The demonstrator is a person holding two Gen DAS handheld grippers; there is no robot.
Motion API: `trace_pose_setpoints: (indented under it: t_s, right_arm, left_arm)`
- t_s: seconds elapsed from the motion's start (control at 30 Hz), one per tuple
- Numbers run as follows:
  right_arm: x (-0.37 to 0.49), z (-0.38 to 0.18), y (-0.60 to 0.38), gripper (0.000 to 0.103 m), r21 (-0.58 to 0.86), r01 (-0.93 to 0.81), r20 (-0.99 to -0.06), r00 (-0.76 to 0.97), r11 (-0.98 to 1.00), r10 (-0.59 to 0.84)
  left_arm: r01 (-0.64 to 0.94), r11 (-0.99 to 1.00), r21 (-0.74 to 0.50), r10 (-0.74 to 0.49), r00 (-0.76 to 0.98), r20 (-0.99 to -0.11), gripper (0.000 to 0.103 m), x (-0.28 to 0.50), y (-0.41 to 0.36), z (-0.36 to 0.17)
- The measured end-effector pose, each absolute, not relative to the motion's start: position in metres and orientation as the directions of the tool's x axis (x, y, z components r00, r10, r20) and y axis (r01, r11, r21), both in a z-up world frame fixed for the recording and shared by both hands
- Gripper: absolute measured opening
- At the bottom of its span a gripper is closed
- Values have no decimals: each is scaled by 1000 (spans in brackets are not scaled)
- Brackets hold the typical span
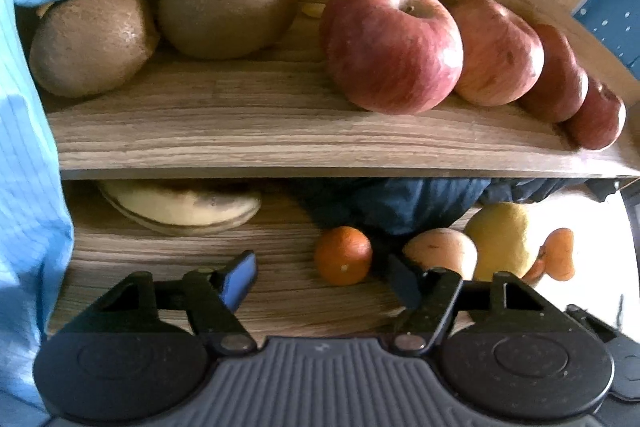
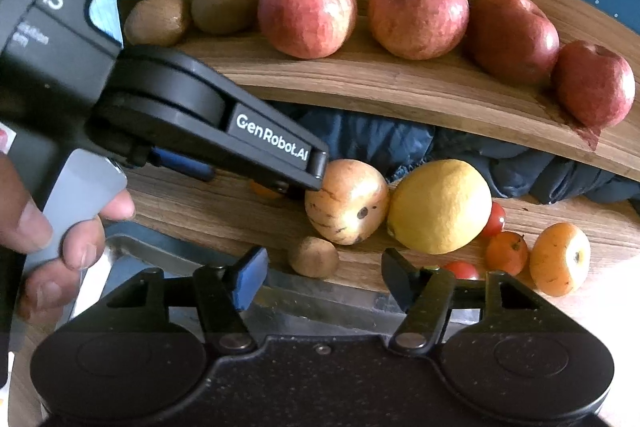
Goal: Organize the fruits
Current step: 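Close left gripper on an orange mandarin while right gripper grasps another small brown fruit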
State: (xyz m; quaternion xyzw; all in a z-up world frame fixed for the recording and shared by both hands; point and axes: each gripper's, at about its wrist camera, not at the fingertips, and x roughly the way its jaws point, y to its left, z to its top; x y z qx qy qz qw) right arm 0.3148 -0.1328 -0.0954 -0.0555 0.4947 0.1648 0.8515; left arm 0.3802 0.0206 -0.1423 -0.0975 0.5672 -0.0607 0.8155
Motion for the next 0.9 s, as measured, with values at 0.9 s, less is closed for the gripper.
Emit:
trace_pose_setpoints:
  t_s: [0.9]
  right_arm:
    - [340,-96,-142,31,138,-272,-871,425,952,247]
  left_arm:
    - [-80,948,-309,-260,364,-894,33,375,39,-139]
